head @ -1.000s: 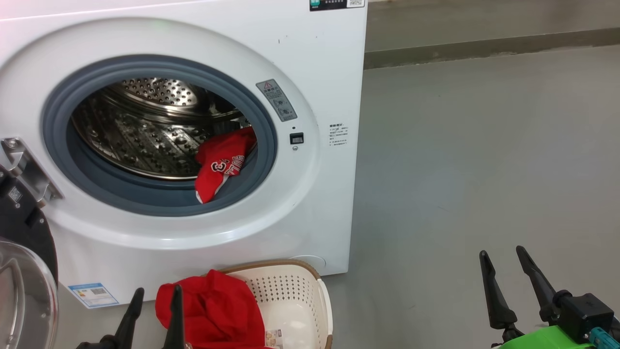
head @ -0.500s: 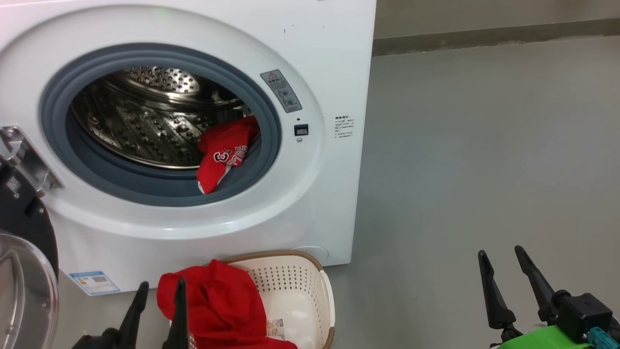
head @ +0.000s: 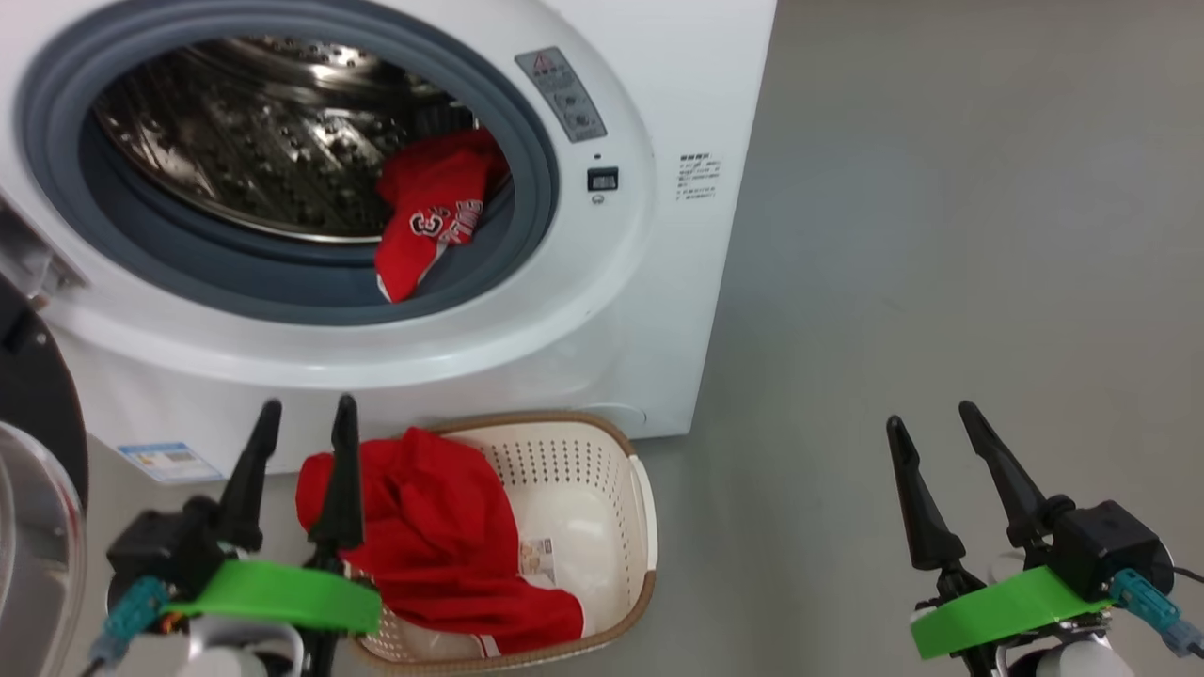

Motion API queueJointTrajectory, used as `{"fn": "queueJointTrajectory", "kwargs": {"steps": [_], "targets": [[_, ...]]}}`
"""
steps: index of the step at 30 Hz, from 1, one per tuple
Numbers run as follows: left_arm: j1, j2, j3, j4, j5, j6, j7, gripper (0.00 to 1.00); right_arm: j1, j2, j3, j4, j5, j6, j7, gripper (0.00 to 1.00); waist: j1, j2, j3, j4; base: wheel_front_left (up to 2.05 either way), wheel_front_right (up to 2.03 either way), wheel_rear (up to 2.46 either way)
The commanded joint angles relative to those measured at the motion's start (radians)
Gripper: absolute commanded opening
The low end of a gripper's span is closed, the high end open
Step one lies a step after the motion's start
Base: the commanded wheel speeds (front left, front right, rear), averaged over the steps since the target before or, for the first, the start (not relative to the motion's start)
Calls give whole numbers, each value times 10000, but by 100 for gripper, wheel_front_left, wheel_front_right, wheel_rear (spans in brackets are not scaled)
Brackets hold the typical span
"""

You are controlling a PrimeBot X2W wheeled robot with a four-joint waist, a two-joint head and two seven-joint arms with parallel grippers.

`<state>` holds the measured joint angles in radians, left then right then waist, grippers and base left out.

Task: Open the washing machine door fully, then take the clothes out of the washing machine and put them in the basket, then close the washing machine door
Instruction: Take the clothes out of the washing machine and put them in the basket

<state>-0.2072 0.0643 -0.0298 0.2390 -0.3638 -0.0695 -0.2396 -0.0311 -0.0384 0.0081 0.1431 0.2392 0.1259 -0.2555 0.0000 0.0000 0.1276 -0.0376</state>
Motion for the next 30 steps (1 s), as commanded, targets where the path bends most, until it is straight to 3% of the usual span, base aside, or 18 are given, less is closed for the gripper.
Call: {"fn": "queueJointTrajectory", "kwargs": {"steps": [1,15,24,30], "targets": [[-554,205,311,-100,-30,-80,-107,100,-383,-118,277,-274,41,48,-63,100,0,0,658,83,0,0,0],[-4234,742,674,2388,-723,-387,-172,100,-1341,-118,730,-319,259,48,-63,100,0,0,2310,-462,0,0,0],[-6542,1281,489,4243,-854,-525,-187,100,-1844,-118,781,-344,275,48,-63,100,0,0,3189,-792,0,0,0],[-7829,1341,307,5333,-1259,-582,102,100,-2036,-118,881,-336,301,48,-63,100,0,0,3509,-901,0,0,0]]}}
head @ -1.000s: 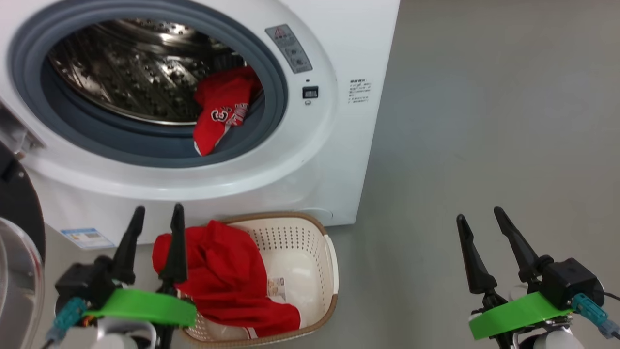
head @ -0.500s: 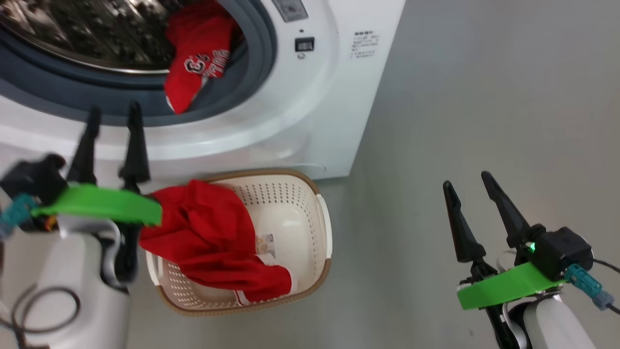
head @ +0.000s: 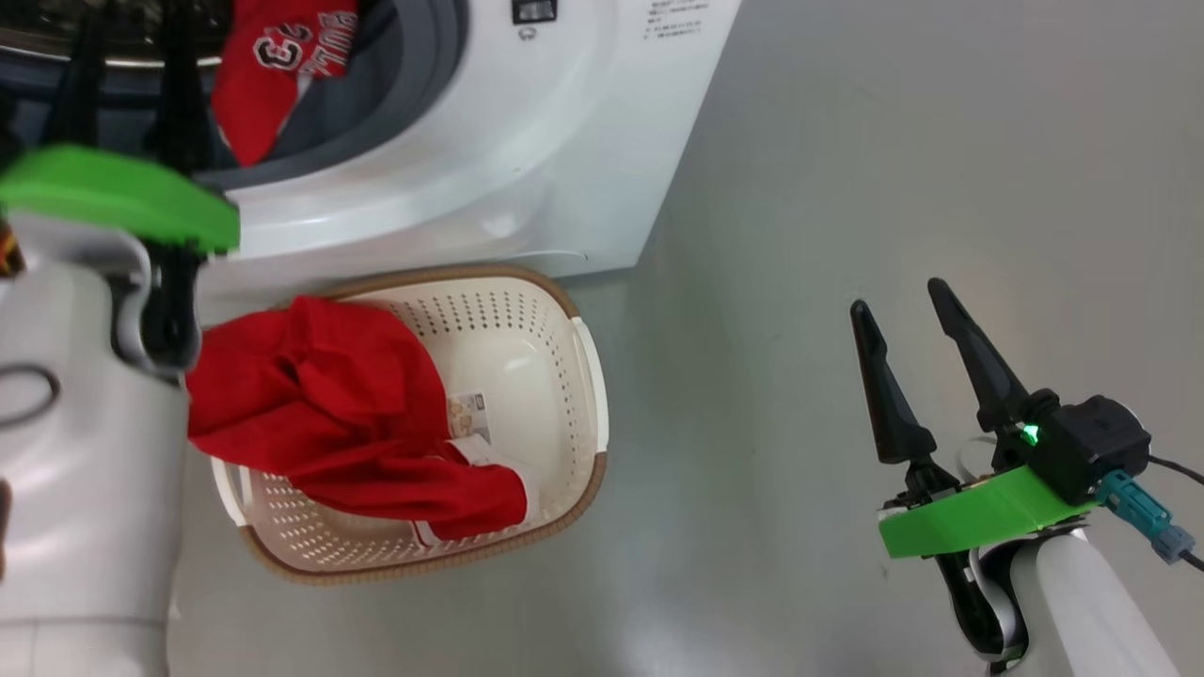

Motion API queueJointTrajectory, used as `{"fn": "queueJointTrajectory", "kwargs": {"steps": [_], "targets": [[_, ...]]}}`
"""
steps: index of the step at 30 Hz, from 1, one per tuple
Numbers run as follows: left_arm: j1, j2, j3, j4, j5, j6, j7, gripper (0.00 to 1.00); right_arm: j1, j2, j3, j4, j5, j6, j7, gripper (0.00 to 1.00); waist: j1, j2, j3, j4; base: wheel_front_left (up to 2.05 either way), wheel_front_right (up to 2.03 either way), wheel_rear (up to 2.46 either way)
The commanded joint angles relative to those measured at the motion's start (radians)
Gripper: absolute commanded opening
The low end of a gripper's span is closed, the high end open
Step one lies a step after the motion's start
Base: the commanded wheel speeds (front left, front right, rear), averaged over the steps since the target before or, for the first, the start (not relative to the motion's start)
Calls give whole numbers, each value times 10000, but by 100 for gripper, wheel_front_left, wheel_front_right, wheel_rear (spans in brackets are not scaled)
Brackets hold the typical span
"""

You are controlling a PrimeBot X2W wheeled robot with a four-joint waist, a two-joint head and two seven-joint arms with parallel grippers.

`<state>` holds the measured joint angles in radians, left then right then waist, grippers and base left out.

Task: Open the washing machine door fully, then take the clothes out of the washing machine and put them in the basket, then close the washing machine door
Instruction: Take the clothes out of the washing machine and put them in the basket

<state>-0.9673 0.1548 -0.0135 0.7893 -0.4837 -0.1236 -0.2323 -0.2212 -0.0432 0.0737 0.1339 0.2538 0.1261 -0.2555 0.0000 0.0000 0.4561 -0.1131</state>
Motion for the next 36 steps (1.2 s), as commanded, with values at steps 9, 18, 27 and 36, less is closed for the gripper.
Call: {"fn": "queueJointTrajectory", "kwargs": {"steps": [9,18,27,36], "targets": [[-2191,553,-491,1488,-750,-67,1772,100,-445,-70,414,-251,120,46,-63,100,0,0,734,-317,0,0,0],[-3360,971,-1381,3070,-897,-69,4185,100,-560,-70,586,-215,103,46,-63,100,0,0,1097,-736,0,0,0],[-3470,1377,-2098,3480,-1140,-70,5172,100,-559,-70,684,-221,170,46,-63,100,0,0,1204,-1068,0,0,0],[-3614,1703,-2708,3955,-426,311,4082,100,-525,-70,820,-242,260,46,-63,100,0,0,1232,-1169,0,0,0]]}}
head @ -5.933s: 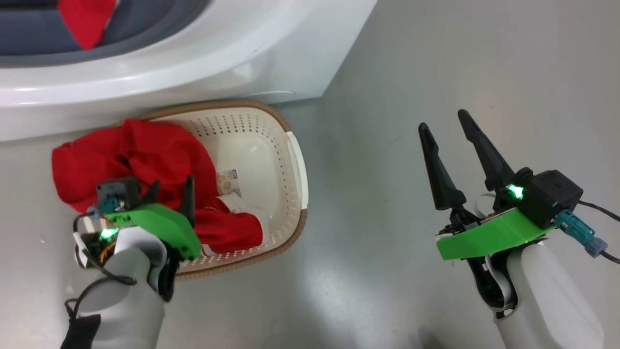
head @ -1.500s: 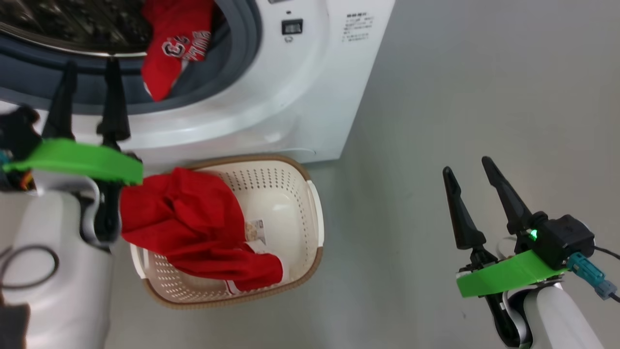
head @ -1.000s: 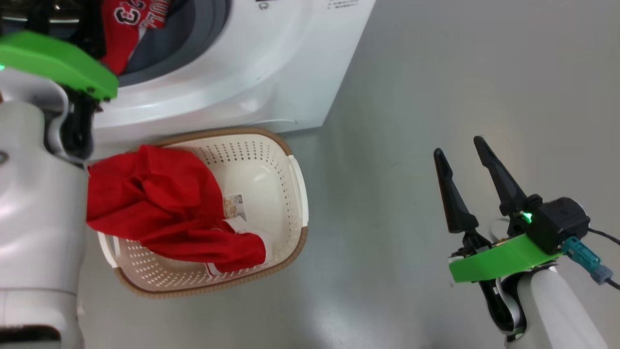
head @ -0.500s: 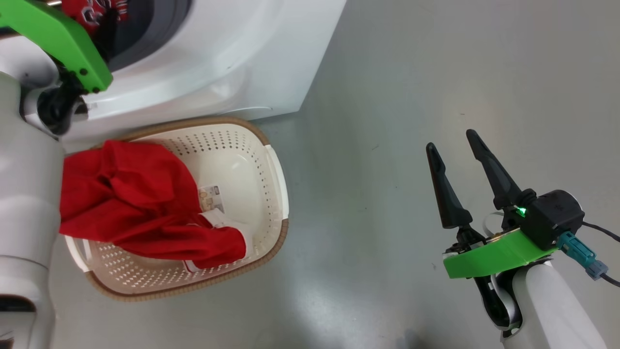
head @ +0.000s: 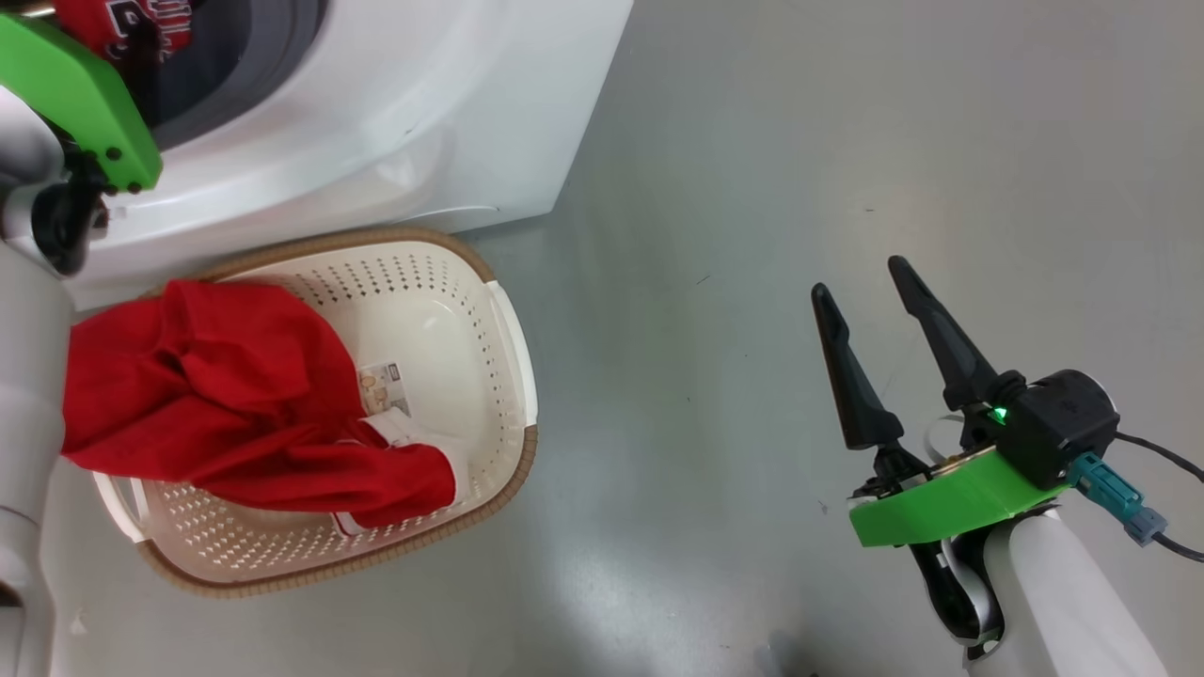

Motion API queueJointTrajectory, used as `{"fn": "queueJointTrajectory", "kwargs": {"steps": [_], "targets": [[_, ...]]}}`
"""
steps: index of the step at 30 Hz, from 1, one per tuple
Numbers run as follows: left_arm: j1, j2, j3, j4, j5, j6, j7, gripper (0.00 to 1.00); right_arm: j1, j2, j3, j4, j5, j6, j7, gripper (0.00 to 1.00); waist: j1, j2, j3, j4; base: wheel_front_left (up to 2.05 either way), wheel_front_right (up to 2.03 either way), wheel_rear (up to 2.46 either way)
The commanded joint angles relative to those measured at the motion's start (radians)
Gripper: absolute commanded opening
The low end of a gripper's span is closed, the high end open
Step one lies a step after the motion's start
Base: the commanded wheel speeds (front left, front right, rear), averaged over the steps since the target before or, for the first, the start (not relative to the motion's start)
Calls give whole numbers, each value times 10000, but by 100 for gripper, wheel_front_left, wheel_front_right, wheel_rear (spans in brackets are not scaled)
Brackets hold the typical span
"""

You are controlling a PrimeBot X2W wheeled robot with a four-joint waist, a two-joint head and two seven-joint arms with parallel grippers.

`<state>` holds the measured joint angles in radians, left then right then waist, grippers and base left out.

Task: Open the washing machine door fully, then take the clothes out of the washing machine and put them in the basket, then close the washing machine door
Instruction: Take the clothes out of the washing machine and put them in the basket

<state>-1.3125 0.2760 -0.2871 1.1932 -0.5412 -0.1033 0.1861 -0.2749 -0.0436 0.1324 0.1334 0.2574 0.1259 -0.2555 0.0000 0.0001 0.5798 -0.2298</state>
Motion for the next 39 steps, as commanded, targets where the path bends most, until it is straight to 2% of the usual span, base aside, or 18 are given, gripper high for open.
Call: {"fn": "queueJointTrajectory", "kwargs": {"steps": [1,4,6,11,15,29,35,39], "targets": [[-184,518,-33,-37,231,195,-247,100,14,-66,256,-231,233,48,-63,100,0,-1,-9,0,0,0,0],[-217,502,-66,49,264,268,-497,100,8,-66,286,-209,241,48,-63,100,0,-1,-17,12,0,0,0],[-233,427,-75,151,215,210,-566,0,-2,-66,293,-181,241,48,-63,100,0,-1,-39,41,0,0,0],[-248,323,-120,220,103,-2,-982,0,-16,-66,283,-107,218,48,-63,100,0,-1,-134,145,0,0,0],[-141,231,-98,140,-33,-122,-1873,0,35,-66,261,-34,208,48,-63,100,0,-1,-337,314,0,0,0],[980,38,-207,-257,-344,-258,-4120,0,178,-66,232,205,284,48,-63,100,0,-1,-1174,791,0,0,0],[2023,40,-51,-1007,-561,-268,-4448,0,270,-66,175,281,358,48,-63,100,0,-1,-1662,903,0,0,0],[2961,156,178,-2172,-523,-271,-4472,0,374,-66,61,325,388,48,-63,100,0,-1,-2017,999,0,0,0]]}}
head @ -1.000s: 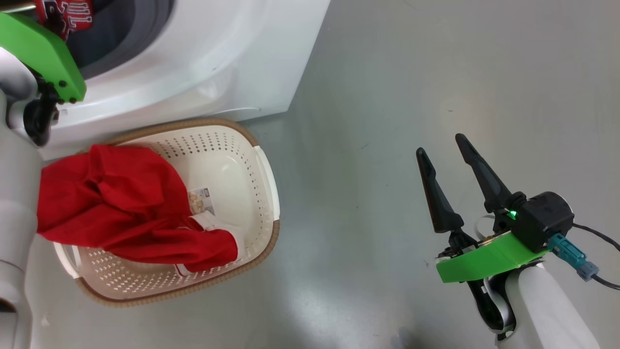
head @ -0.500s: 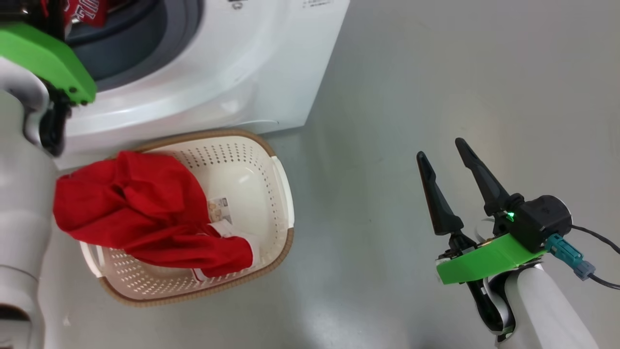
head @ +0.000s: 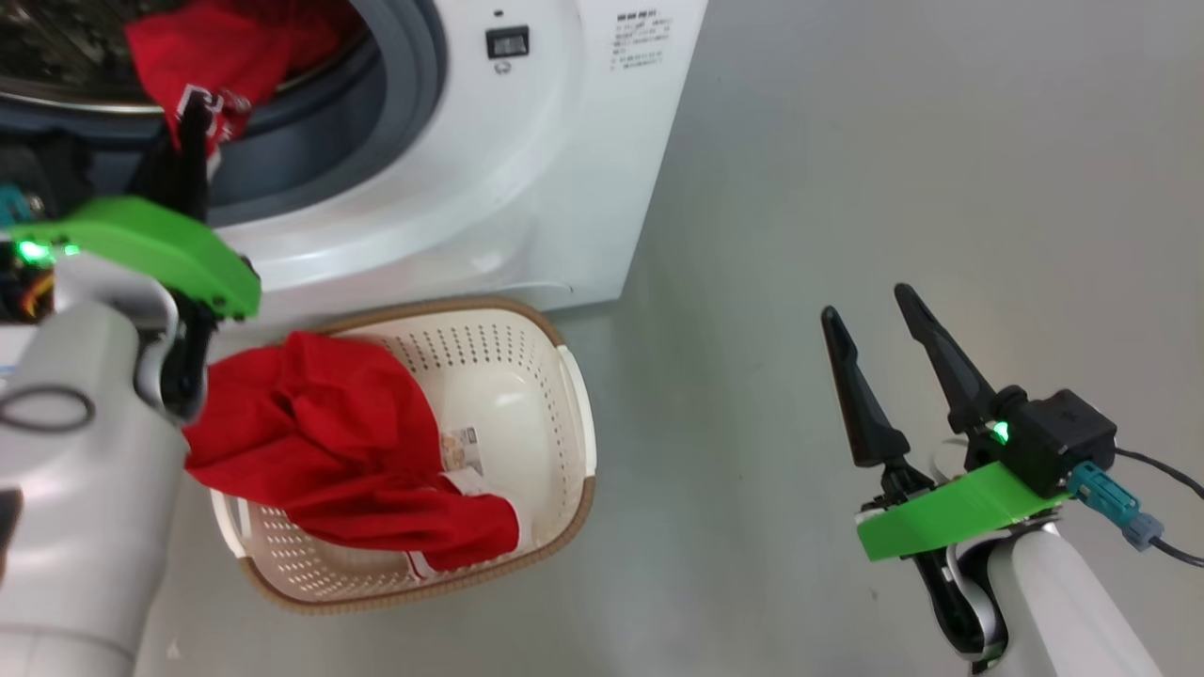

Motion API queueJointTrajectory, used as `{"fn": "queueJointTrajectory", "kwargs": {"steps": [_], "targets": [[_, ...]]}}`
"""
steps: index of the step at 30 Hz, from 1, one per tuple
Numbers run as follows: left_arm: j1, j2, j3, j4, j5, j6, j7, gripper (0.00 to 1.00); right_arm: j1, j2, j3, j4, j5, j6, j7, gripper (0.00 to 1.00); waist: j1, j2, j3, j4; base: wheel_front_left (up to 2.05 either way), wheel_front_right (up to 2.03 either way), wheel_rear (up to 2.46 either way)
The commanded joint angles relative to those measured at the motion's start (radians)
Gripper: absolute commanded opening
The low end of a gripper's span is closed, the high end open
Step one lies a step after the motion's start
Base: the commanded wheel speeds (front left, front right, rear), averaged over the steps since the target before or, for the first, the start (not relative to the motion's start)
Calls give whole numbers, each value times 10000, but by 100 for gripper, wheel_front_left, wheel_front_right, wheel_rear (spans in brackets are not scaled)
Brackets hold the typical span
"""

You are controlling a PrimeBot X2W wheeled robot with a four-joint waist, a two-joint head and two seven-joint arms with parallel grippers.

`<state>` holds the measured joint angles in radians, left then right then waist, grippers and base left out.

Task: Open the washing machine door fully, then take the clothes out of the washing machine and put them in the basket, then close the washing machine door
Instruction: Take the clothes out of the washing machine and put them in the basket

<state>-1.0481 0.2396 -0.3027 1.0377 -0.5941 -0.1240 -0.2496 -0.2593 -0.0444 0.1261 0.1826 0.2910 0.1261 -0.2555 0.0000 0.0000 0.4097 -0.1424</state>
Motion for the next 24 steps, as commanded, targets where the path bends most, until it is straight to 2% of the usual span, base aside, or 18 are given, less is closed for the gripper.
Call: {"fn": "queueJointTrajectory", "kwargs": {"steps": [1,5,6,9,17,24], "targets": [[607,534,406,-969,67,-64,-117,0,252,-58,84,-164,58,46,-63,100,0,0,-415,157,0,0,0],[1508,553,713,-2046,307,2,-119,0,383,-58,-6,-143,67,46,-63,100,0,0,-754,226,0,0,0],[2200,521,1030,-2853,483,148,-119,0,482,-58,-22,-103,73,46,-63,100,0,0,-1014,215,0,0,0],[2960,475,1269,-3682,800,343,-120,0,592,-58,-60,-63,85,46,-63,100,0,0,-1280,210,0,0,0],[5637,-161,2137,-6639,1702,636,-121,0,1068,-58,-247,19,123,46,-63,100,0,0,-2066,337,0,0,0],[7206,-581,2455,-8291,2190,868,-121,0,1305,-58,-237,50,227,46,-63,100,0,0,-2443,355,0,0,0]]}}
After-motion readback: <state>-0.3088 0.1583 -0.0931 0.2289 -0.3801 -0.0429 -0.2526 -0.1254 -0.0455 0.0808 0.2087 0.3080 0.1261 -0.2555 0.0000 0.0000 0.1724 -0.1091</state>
